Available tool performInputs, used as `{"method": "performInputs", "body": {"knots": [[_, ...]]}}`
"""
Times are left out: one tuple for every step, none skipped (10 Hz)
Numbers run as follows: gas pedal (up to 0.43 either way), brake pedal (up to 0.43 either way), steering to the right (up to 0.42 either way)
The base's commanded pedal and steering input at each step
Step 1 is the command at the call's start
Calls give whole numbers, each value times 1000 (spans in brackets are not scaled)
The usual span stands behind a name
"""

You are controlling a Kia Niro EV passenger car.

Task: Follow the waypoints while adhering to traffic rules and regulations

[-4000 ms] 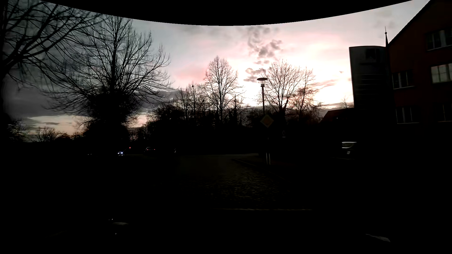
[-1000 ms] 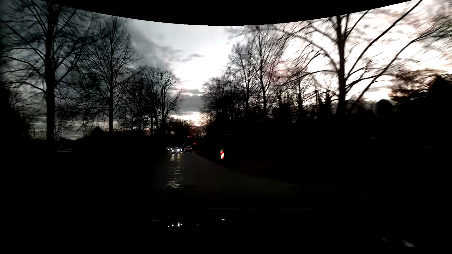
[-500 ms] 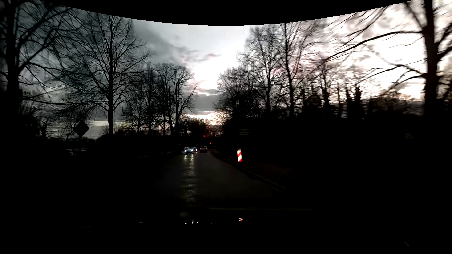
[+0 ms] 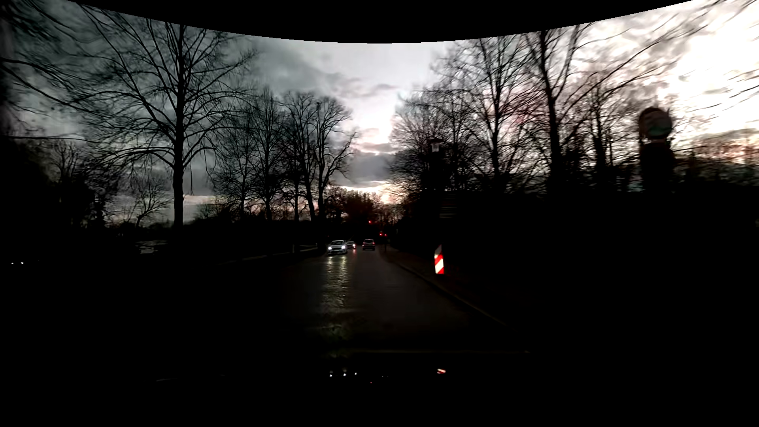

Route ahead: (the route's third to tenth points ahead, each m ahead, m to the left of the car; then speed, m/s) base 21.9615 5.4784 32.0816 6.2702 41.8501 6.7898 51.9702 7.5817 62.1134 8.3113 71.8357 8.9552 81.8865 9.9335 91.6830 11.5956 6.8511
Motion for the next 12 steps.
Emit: {"method": "performInputs", "body": {"knots": [[59, 0, -84], [59, 0, -79], [59, 0, -75], [59, 0, -73], [67, 0, -64], [67, 0, -53], [67, 0, -46], [67, 0, -36], [67, 0, -24], [67, 0, -15], [67, 0, -6], [67, 0, -5]]}}
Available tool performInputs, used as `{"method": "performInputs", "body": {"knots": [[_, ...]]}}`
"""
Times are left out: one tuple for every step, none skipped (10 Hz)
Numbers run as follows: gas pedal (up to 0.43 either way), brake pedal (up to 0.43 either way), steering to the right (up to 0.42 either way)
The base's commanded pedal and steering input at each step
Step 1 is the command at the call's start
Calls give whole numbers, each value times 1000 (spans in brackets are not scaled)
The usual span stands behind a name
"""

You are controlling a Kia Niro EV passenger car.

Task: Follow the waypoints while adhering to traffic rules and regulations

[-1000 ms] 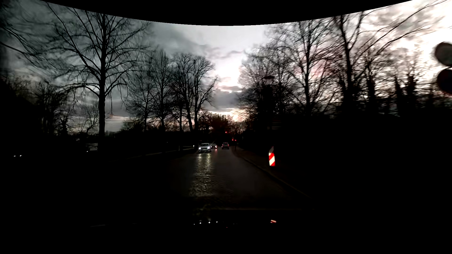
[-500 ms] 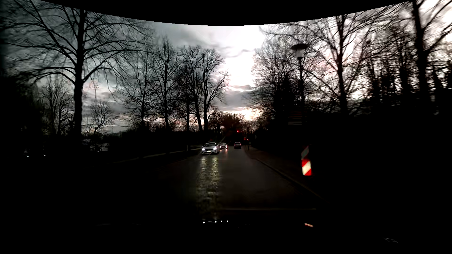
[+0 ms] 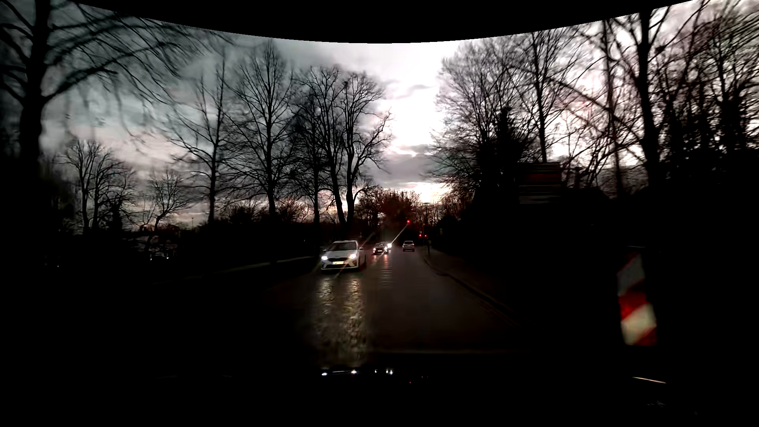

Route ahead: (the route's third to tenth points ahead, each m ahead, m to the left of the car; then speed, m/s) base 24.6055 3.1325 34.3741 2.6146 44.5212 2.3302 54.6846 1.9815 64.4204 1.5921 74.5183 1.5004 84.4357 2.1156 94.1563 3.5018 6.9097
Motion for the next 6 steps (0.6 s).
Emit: {"method": "performInputs", "body": {"knots": [[67, 0, -6], [67, 0, -3], [79, 0, 2], [79, 0, 6], [79, 0, 5], [79, 0, -1]]}}
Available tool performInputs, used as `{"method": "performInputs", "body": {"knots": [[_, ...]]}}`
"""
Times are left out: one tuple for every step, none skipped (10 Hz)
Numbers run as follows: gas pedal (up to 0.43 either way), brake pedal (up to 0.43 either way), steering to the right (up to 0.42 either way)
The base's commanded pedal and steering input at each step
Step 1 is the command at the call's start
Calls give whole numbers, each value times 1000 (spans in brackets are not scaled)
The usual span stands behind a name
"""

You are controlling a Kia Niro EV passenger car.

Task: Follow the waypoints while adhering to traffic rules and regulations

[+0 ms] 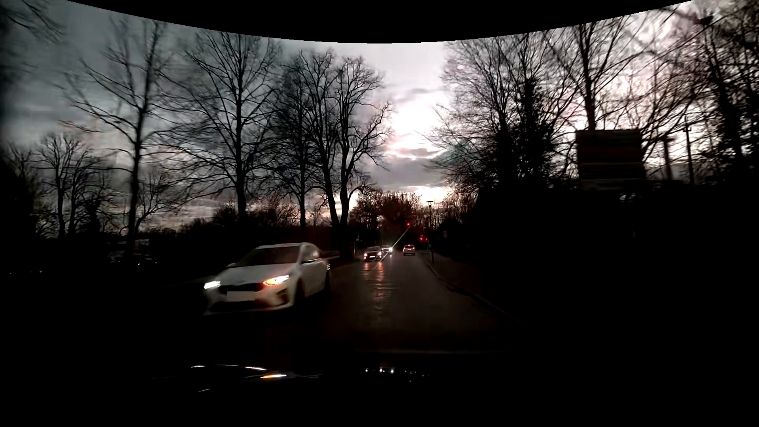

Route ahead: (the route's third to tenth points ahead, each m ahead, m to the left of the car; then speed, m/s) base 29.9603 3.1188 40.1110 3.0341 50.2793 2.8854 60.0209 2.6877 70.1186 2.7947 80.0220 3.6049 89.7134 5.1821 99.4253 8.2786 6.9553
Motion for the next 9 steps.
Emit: {"method": "performInputs", "body": {"knots": [[79, 0, 0], [79, 0, 3], [79, 0, 5], [79, 0, 5], [79, 0, 4], [79, 0, 4], [79, 0, 5], [79, 0, 5], [79, 0, 4]]}}
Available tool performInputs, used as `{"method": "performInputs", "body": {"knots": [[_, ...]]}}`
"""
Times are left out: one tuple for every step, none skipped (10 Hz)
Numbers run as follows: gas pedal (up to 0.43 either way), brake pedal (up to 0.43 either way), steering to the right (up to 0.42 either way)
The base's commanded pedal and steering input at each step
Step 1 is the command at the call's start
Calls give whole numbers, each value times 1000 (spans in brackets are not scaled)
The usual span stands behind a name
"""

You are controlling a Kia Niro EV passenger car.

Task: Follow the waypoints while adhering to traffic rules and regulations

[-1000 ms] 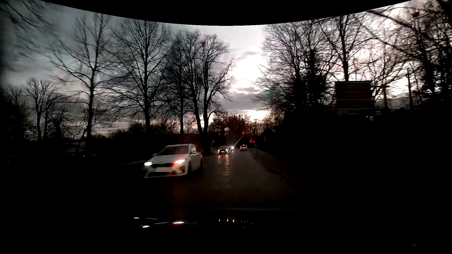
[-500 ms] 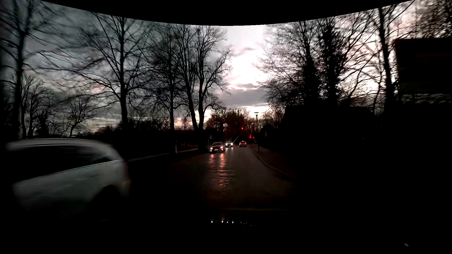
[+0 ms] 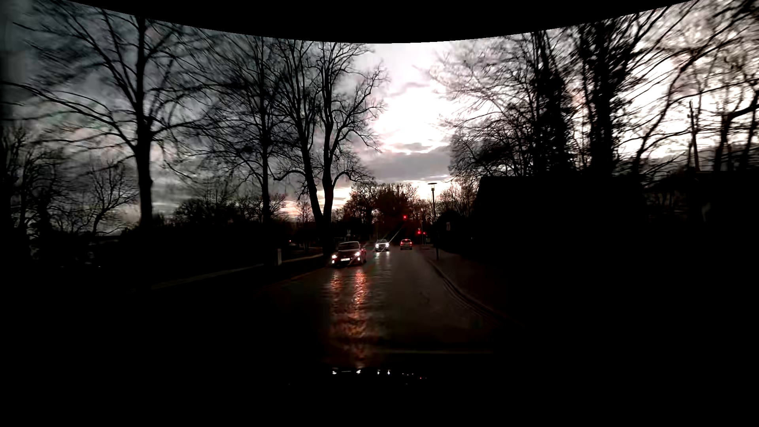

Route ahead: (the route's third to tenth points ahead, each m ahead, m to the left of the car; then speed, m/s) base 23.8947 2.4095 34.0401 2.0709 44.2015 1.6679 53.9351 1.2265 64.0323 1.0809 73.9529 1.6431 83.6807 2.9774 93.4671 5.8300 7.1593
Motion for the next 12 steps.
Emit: {"method": "performInputs", "body": {"knots": [[79, 0, 3], [79, 0, 3], [79, 0, 1], [79, 0, 2], [79, 0, 0], [79, 0, -1], [79, 0, 0], [87, 0, 0], [87, 0, 1], [87, 0, 0], [87, 0, 2], [79, 0, 3]]}}
